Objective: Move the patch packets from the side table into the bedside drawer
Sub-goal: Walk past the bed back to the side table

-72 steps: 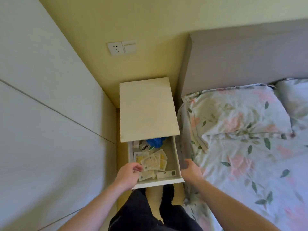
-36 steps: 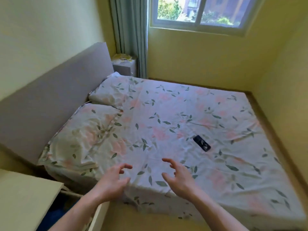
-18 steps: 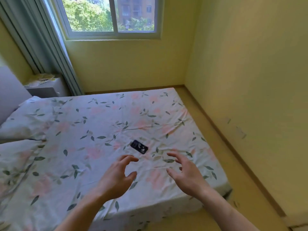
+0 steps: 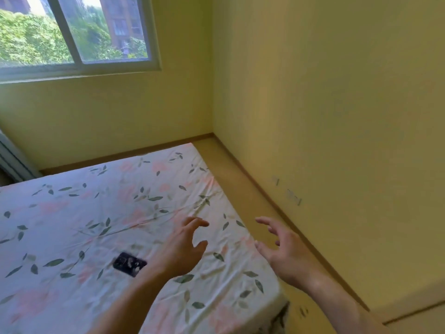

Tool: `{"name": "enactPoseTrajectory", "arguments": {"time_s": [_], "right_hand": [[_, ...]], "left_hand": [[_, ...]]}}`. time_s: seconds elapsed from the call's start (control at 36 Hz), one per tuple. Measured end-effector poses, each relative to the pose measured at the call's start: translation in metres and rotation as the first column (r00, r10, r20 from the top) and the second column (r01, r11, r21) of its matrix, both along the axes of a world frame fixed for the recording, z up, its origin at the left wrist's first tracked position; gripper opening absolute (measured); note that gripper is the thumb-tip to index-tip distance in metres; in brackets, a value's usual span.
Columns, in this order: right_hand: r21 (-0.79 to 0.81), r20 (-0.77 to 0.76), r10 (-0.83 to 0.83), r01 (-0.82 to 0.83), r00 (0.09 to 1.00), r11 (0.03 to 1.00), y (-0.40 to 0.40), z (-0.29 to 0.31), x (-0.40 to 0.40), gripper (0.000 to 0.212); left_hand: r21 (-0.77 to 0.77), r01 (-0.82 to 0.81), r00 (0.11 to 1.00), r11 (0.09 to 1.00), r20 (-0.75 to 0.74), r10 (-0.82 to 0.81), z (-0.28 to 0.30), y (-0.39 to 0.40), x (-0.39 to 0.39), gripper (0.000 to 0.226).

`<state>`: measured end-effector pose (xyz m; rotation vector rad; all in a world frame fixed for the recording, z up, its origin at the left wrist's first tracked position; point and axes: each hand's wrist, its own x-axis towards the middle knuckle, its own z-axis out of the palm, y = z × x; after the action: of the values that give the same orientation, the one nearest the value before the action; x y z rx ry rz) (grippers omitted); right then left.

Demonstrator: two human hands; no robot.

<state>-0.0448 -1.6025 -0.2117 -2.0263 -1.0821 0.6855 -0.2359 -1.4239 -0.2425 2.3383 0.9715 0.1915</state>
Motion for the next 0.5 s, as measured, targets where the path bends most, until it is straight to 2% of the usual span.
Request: {"name": "enactPoseTrajectory", "arguments": {"time_s": [0.14, 0.25, 0.5], "right_hand": [[-0.006, -0.029, -0.074, 0.074, 0.997, 0.997, -0.014, 0.002, 0.092, 0.048], [0.006, -0.046, -0.067, 0.068, 0.997, 0.998, -0.015, -0.004, 0.171, 0.045], [0.015, -0.01, 0.027, -0.027, 1.0, 1.0, -0.022, -0.013, 0.354, 0.047]], "left_hand": [[0.026, 0.064, 0.998, 0.998, 0.004, -0.064, 0.015, -0.012, 0.115, 0.039], [0.016, 0.1, 0.995, 0.995, 0.01, -0.1, 0.012, -0.015, 0.196, 0.04], [0.036, -0.047, 0.999, 0.998, -0.013, 0.047, -0.001, -0.031, 0.341, 0.04]]}}
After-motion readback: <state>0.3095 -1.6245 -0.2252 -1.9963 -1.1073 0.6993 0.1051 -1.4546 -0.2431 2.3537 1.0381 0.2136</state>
